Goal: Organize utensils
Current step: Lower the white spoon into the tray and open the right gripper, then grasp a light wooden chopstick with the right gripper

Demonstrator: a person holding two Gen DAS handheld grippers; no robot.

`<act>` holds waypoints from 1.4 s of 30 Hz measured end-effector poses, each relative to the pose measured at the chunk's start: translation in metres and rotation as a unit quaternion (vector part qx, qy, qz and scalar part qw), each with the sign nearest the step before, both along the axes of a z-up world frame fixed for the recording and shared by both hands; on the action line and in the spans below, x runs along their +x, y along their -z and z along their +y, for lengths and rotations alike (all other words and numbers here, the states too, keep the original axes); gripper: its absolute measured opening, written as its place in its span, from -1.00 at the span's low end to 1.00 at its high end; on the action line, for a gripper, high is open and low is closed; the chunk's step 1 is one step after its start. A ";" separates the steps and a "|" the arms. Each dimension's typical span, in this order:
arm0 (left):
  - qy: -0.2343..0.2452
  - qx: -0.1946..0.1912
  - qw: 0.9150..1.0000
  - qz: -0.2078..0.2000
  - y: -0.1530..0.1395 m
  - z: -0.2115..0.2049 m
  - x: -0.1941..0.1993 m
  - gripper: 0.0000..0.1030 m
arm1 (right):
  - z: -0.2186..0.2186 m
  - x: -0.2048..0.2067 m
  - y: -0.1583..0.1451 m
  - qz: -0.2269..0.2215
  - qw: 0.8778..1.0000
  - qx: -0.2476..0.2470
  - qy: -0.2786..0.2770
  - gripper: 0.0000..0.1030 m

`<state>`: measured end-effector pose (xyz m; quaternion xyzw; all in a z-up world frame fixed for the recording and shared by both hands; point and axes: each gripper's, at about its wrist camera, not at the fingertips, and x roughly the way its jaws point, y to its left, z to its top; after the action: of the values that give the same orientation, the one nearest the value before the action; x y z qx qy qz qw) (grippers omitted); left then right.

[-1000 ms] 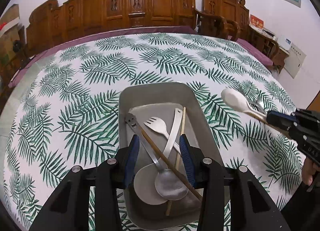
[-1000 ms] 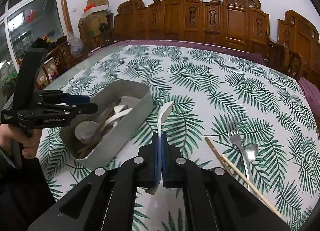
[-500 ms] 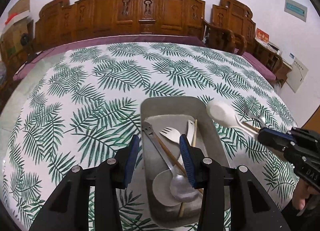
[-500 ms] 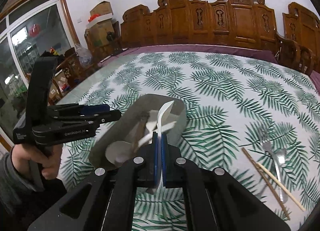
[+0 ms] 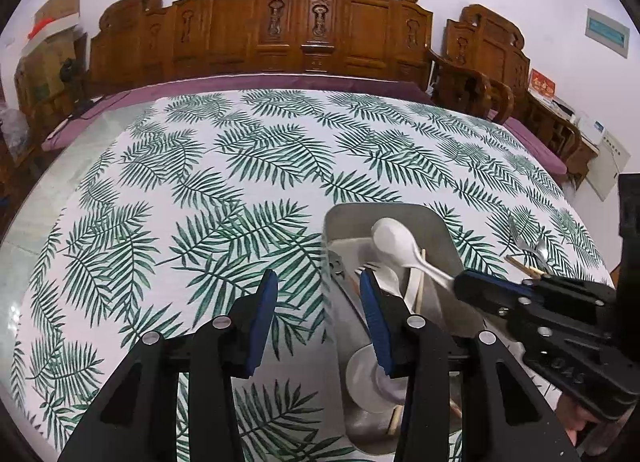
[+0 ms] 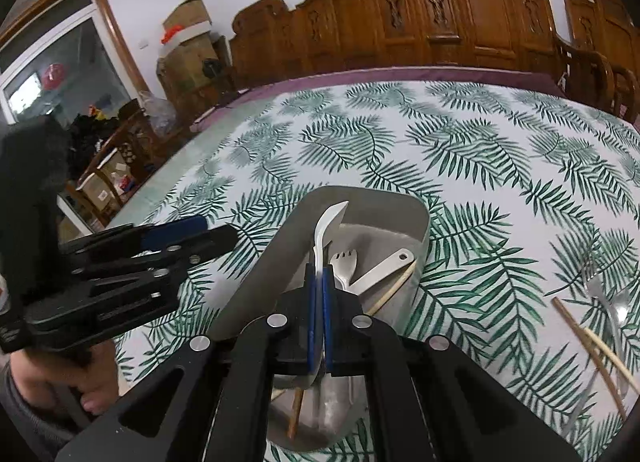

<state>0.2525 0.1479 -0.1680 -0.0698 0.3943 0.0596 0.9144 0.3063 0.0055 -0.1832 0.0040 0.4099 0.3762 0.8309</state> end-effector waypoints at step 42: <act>0.096 0.011 0.995 -0.037 -0.010 -0.096 0.007 0.69 | -0.213 0.046 0.009 -0.049 0.993 -0.084 0.065 -0.55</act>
<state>0.2597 0.0514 -0.1584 -0.0237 0.3642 -0.0267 0.9306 0.3523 -0.2071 -0.1926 -0.0582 0.3974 0.2857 0.8701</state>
